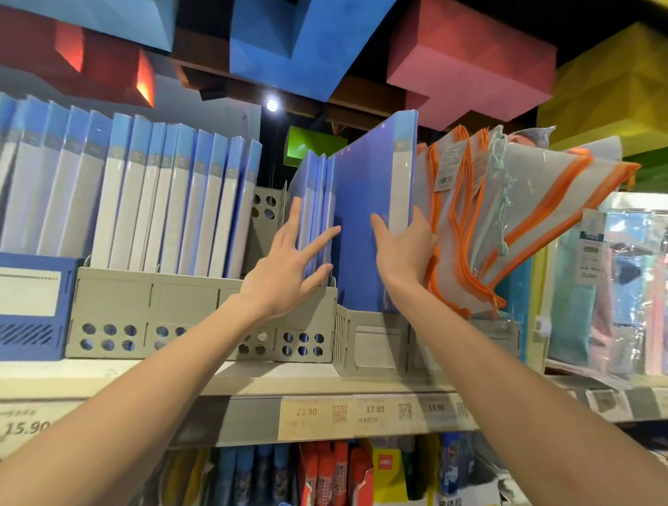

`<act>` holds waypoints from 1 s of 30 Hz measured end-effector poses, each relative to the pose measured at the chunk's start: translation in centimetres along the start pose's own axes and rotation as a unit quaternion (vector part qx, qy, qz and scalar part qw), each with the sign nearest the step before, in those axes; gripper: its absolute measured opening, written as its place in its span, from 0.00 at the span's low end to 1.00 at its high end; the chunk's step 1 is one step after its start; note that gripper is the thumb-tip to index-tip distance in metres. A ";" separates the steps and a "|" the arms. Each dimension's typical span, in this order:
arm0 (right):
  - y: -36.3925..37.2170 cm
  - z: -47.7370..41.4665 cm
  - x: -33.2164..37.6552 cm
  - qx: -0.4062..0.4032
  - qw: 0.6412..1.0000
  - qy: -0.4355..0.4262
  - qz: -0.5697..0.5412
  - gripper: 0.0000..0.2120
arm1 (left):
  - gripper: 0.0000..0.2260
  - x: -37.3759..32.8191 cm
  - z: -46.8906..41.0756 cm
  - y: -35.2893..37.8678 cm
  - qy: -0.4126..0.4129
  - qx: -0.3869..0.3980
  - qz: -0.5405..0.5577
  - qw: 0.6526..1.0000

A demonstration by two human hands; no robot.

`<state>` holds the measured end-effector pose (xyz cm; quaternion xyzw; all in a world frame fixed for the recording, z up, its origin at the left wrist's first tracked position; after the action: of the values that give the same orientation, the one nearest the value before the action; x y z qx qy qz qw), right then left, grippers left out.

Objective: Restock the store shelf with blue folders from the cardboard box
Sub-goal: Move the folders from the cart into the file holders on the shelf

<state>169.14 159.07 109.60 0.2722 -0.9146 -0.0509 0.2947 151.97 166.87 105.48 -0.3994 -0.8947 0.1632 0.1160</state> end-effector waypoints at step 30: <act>-0.8 2.0 -2.9 0.133 0.979 0.037 0.151 0.23 | 0.29 0.6 0.1 1.0 0.003 -0.013 -0.016 1.000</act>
<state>170.38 159.76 106.28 0.1697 -0.9321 0.1262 0.2939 152.19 167.90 105.07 -0.3875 -0.9024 0.1483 0.1162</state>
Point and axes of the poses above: each hand's wrist, its own z-axis away from the middle knuckle, its own y-axis out of the palm, x = y × z, the point moved 5 cm from there along -z, towards the middle knuckle, and after that the axes turned 6 degrees about -x, right-handed, at the moved point
